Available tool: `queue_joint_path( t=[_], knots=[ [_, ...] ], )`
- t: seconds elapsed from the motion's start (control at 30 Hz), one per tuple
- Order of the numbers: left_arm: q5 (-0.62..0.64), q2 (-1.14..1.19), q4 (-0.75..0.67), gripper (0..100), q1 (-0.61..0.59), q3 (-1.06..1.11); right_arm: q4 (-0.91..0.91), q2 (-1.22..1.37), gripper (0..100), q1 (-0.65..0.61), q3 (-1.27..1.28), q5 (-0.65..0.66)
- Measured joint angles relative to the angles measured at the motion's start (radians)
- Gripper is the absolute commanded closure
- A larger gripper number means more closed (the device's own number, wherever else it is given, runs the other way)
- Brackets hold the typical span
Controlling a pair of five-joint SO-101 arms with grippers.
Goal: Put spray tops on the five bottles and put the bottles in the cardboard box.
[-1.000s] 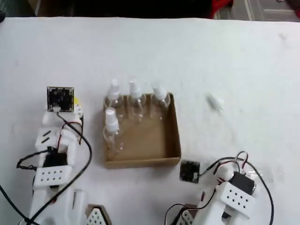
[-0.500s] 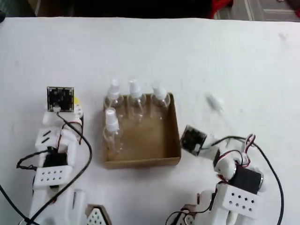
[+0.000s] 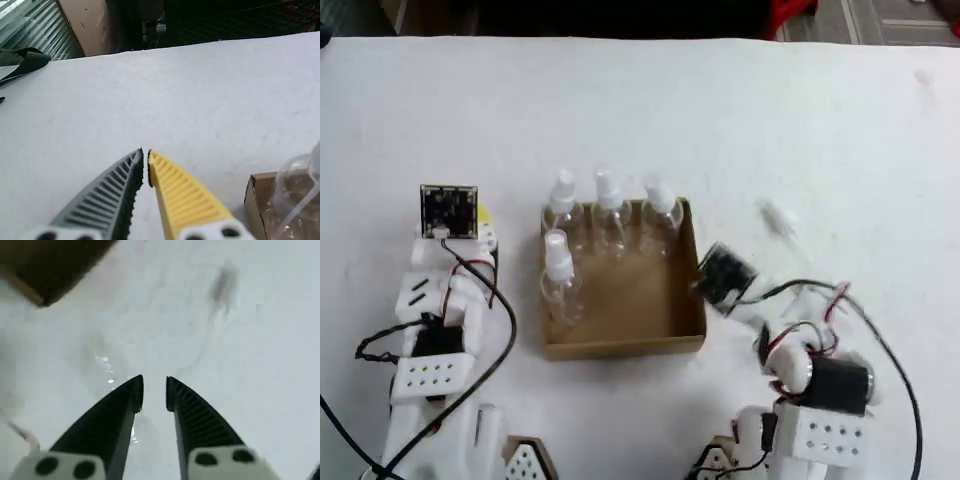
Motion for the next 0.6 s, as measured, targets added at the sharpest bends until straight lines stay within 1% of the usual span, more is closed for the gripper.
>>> queue_joint_path(
  t=[0.1,0.23,0.47,0.6],
  knots=[
    [0.0,0.0,0.0,98,0.0,0.0,0.078,0.094,78.1,-0.077,0.068,0.086],
    [0.0,0.0,0.0,98,0.0,0.0,0.078,0.213,77.6,-0.091,0.074,0.118],
    [0.0,0.0,0.0,98,0.0,0.0,-0.032,0.465,77.6,-0.092,0.072,0.123],
    [0.0,0.0,0.0,98,0.0,0.0,-0.12,0.577,77.9,-0.06,0.074,0.124]
  ],
)
